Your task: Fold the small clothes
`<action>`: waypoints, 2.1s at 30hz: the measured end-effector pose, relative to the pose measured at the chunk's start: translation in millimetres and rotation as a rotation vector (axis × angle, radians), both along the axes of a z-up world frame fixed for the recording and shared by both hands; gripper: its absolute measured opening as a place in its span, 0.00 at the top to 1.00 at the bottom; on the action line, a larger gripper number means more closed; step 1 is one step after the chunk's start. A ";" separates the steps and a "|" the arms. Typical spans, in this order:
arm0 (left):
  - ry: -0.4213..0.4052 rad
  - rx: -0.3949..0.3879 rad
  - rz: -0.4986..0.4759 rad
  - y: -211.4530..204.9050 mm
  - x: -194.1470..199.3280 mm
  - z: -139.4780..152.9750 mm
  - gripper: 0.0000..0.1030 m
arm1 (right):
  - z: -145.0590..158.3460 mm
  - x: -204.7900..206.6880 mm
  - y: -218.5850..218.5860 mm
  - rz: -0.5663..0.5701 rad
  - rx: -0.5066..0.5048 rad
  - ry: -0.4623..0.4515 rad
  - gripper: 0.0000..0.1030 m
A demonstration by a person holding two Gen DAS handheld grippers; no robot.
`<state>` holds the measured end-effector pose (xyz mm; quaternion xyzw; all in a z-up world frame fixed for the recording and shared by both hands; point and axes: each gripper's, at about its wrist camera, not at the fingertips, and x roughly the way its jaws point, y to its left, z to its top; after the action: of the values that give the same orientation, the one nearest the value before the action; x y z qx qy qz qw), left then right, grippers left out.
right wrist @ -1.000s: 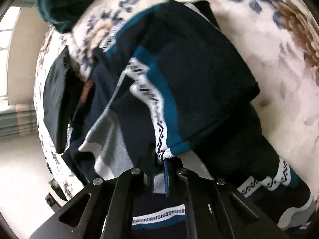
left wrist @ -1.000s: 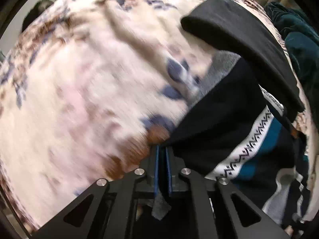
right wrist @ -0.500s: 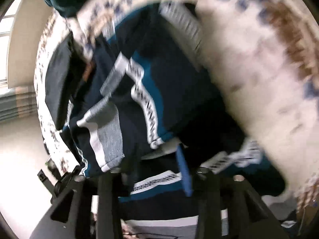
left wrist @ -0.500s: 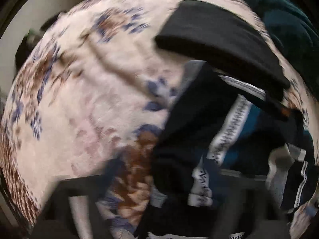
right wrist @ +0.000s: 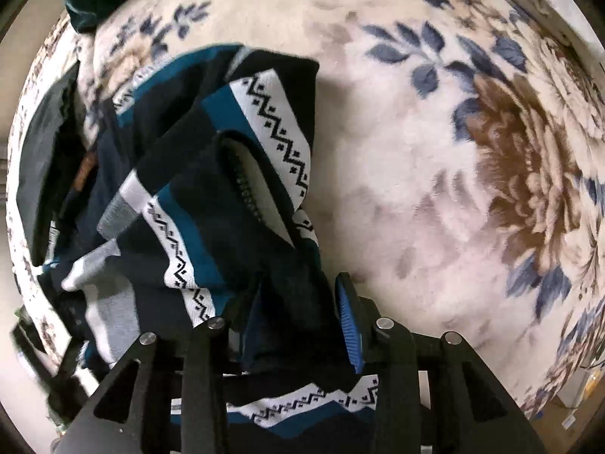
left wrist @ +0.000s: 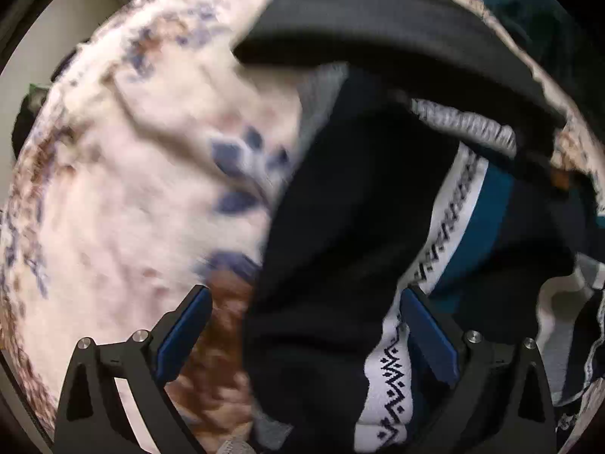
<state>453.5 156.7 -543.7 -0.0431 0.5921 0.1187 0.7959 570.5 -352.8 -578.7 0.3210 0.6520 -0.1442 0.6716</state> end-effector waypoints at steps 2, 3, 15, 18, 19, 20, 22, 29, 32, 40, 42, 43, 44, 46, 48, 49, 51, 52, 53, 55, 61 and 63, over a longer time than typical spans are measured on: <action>-0.065 -0.014 -0.003 -0.3 -6.8 22.9 0.00 | 11.9 -2.1 -3.8 -0.016 0.028 -0.010 0.53; -0.096 -0.008 -0.017 -5.3 -13.2 34.1 0.00 | 20.4 -4.8 -6.4 -0.021 0.038 -0.027 0.48; -0.058 0.012 -0.152 -154.3 -123.9 68.1 0.00 | 107.6 -44.1 1.6 0.154 -0.033 -0.091 0.00; 0.011 0.055 -0.076 -186.8 -155.3 50.1 0.00 | 95.4 -50.2 -5.6 0.255 -0.072 -0.074 0.00; 0.041 0.069 -0.041 -195.0 -166.5 41.2 0.00 | 85.0 -49.9 -7.3 0.288 -0.060 -0.069 0.01; 0.068 0.084 -0.004 -203.2 -177.4 33.3 0.00 | 67.7 -50.6 -6.2 0.345 -0.032 -0.060 0.06; 0.102 0.118 0.065 -217.3 -197.9 16.7 0.00 | 34.4 -46.7 4.7 0.453 0.014 -0.032 0.24; 0.200 0.114 0.305 -217.0 -237.2 -35.7 0.00 | -13.8 -47.6 -16.3 0.504 0.080 -0.074 0.94; 0.182 0.118 0.323 -217.1 -235.6 -36.3 0.00 | -16.1 -55.4 -43.5 0.489 0.071 -0.072 0.97; 0.118 0.115 0.231 -274.5 -250.4 12.2 0.00 | -29.1 -44.2 -60.1 0.555 0.196 -0.021 0.93; 0.110 0.091 0.174 -307.8 -257.7 20.0 0.00 | -12.8 -37.8 -73.5 0.566 0.249 -0.032 0.86; 0.111 0.075 0.148 -321.2 -262.5 17.0 0.00 | -3.5 -34.0 -80.0 0.563 0.259 -0.050 0.70; 0.119 0.059 0.117 -338.1 -266.9 14.7 0.00 | 9.8 -27.9 -90.2 0.561 0.258 -0.083 0.51; 0.138 0.031 0.052 -369.4 -271.8 6.9 0.00 | 25.6 -15.8 -102.4 0.556 0.266 -0.130 0.35; 0.171 0.000 -0.004 -395.0 -275.3 -9.5 0.00 | 32.7 9.0 -115.2 0.553 0.278 -0.159 0.30; 0.182 -0.015 -0.016 -406.7 -275.2 -15.7 0.00 | 31.6 20.2 -117.5 0.563 0.280 -0.171 0.21; 0.206 -0.021 -0.065 -426.2 -275.2 -31.9 0.00 | 21.2 47.7 -117.9 0.599 0.294 -0.172 0.02; 0.221 0.006 -0.093 -435.9 -274.4 -42.6 0.00 | 13.1 55.7 -113.9 0.612 0.309 -0.163 0.00; 0.228 0.020 -0.107 -442.8 -273.8 -48.2 0.00 | 3.3 62.6 -107.2 0.620 0.327 -0.151 0.00; 0.222 0.027 -0.104 -443.2 -270.4 -55.5 0.00 | -17.6 76.4 -94.2 0.651 0.370 -0.125 0.00; 0.192 0.001 -0.109 -426.2 -264.6 -56.4 0.00 | -47.5 87.7 -57.7 0.715 0.478 -0.123 0.00; 0.190 0.004 -0.112 -416.2 -267.5 -54.5 0.00 | -50.0 90.4 -53.8 0.696 0.495 -0.124 0.00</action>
<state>186.0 -259.6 -598.1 0.0030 0.6661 0.0789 0.7417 660.9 -406.6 -628.7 0.2414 0.6948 0.2710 0.6209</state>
